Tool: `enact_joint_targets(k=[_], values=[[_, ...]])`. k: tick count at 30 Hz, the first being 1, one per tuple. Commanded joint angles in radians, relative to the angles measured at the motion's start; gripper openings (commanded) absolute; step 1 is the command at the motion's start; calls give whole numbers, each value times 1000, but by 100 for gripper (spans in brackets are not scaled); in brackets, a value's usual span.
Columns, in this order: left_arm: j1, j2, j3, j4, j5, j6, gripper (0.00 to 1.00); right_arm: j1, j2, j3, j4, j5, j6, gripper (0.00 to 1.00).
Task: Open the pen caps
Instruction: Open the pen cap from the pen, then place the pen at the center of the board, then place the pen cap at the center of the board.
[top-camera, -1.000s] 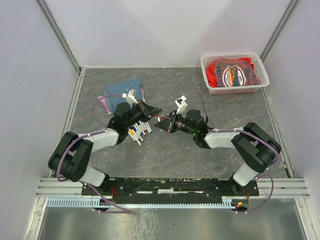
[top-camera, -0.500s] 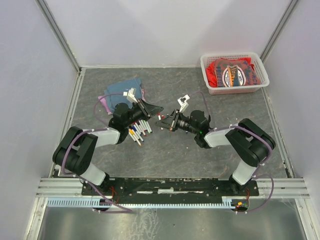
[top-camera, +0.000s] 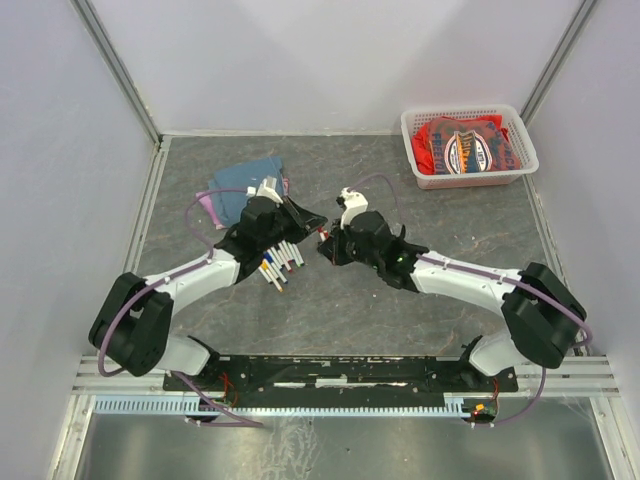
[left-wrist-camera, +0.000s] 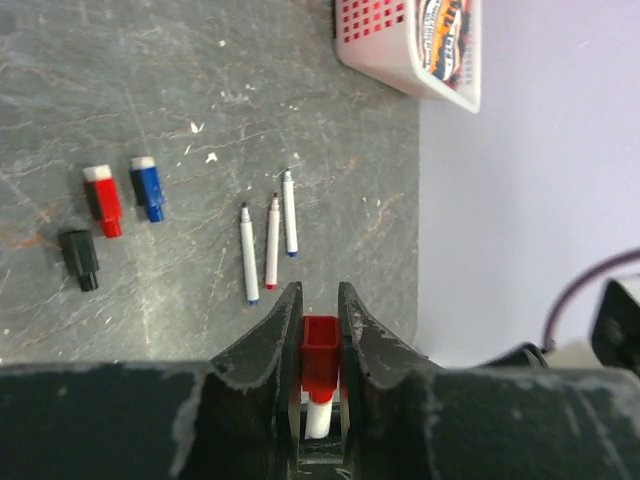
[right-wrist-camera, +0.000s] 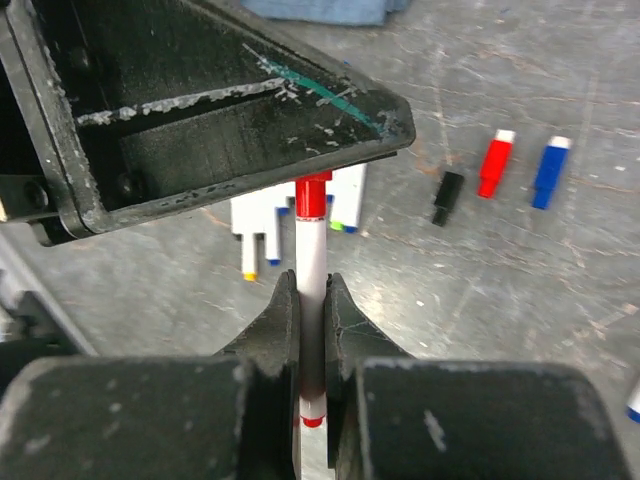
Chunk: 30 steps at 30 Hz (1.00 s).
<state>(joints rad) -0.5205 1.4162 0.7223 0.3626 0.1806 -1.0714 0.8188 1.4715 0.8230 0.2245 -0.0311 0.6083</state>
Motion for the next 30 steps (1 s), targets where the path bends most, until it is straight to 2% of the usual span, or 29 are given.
enact_joint_targets(k=[1, 5, 9, 16, 26, 30], values=[[-4, -14, 31, -225, -327, -17, 3, 90, -9, 101, -278, 362, -178, 1], [-22, -20, 57, -264, -393, -43, 3, 143, 28, 103, -305, 500, -212, 1], [-31, -21, 80, -292, -424, -35, 3, 158, 23, 70, -287, 560, -219, 1], [-34, 32, 102, -270, -370, 66, 3, 153, 0, 74, -314, 567, -206, 1], [-37, 121, 99, -298, -371, 229, 3, 38, 46, 33, -288, 494, -118, 1], [-47, 159, 105, -297, -379, 259, 3, 28, 88, 72, -310, 497, -120, 1]])
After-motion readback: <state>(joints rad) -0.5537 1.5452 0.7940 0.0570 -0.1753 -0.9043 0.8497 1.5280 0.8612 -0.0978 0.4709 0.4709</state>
